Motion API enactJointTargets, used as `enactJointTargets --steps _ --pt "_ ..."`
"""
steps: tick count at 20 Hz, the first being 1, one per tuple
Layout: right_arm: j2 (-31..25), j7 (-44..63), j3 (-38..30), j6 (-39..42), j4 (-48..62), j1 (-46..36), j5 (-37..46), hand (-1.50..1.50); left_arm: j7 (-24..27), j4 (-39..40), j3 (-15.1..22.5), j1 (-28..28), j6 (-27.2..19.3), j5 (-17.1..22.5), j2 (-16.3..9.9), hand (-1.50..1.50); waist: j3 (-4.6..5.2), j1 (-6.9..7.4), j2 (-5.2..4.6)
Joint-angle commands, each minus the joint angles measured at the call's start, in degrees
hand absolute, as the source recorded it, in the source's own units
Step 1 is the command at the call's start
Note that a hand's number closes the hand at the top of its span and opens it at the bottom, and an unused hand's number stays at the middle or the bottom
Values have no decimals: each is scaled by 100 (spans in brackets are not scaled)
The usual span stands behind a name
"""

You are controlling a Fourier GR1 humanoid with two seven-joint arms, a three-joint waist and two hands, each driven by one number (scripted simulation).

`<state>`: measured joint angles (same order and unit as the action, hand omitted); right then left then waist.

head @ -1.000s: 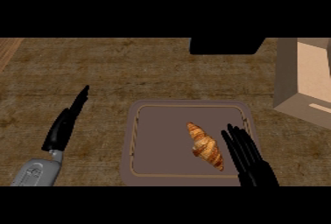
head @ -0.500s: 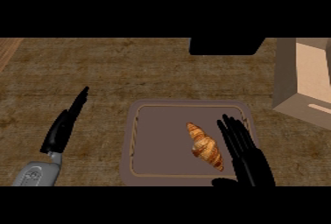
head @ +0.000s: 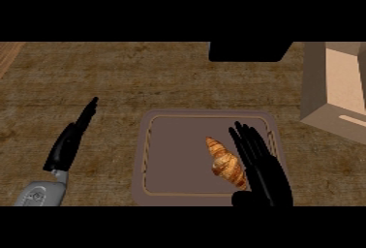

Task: Pick the croissant from the tray and place it in the cardboard box

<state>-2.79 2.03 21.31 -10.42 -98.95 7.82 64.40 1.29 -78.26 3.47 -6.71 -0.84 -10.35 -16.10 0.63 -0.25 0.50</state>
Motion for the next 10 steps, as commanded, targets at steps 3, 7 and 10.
enactJointTargets --steps 3,7,10 --pt "266 20 199 -584 849 -242 -53 -150 -158 -152 -206 -84 141 -4 -77 0 -65 38 -49" --pt "269 -41 182 -468 1149 -413 -15 -150 -36 -107 -75 26 63 -181 110 0 -65 46 -48" --pt "182 -66 6 -965 1253 -641 584 150 -62 129 -110 -187 55 -172 201 0 -64 30 -51"
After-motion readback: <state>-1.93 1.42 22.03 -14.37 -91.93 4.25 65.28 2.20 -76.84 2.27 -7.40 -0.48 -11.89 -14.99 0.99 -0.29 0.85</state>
